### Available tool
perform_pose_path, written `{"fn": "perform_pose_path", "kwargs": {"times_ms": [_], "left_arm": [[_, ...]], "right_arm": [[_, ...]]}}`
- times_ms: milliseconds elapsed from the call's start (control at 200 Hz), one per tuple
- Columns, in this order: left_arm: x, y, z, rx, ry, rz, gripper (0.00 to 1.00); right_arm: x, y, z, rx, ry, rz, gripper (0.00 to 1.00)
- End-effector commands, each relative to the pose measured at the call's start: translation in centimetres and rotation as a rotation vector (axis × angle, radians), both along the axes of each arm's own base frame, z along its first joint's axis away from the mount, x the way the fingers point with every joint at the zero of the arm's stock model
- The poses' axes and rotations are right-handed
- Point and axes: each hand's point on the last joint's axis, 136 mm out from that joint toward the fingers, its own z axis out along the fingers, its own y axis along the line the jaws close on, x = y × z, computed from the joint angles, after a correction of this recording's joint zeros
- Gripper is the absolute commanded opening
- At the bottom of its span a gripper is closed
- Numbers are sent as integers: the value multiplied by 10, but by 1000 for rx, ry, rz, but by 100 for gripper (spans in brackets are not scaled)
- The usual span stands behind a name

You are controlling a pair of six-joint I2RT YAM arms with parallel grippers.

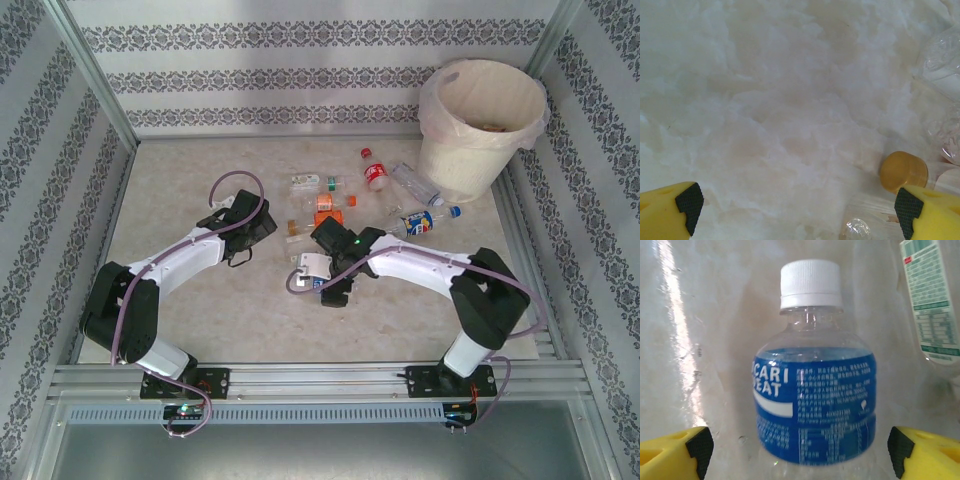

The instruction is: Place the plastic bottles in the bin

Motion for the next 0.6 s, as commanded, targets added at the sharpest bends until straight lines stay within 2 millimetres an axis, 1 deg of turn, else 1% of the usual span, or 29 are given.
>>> {"fn": "perform_pose_path", "kwargs": {"times_ms": [0,30,75,100,205,335,385,455,505,595], "left_arm": [[-5,13,2,7,1,48,99],[-5,13,1,8,3,49,99],[-5,14,1,9,5,51,100],[-6,15,0,10,6,52,100],[-6,17,-1,11,7,56,100],[-3,16,0,3,-3,46,99],[-2,14,0,-6,-13,36,99],[0,12,1,-19,-30,22,100],[2,9,3,-27,-45,8,99],[6,5,8,-32,-70,-29,100]], "right_arm": [[12,3,-11,-74,-66,36,87],[11,4,-16,-79,-68,48,86],[12,6,-20,-73,-79,55,73],[14,8,-21,-65,-94,48,69],[14,8,-22,-51,-103,41,68],[13,5,-16,-29,-102,27,58],[14,4,-9,3,-99,5,56],[16,5,6,62,-100,-26,55],[20,8,22,130,-105,-57,55],[30,11,59,293,-126,-133,53]]}}
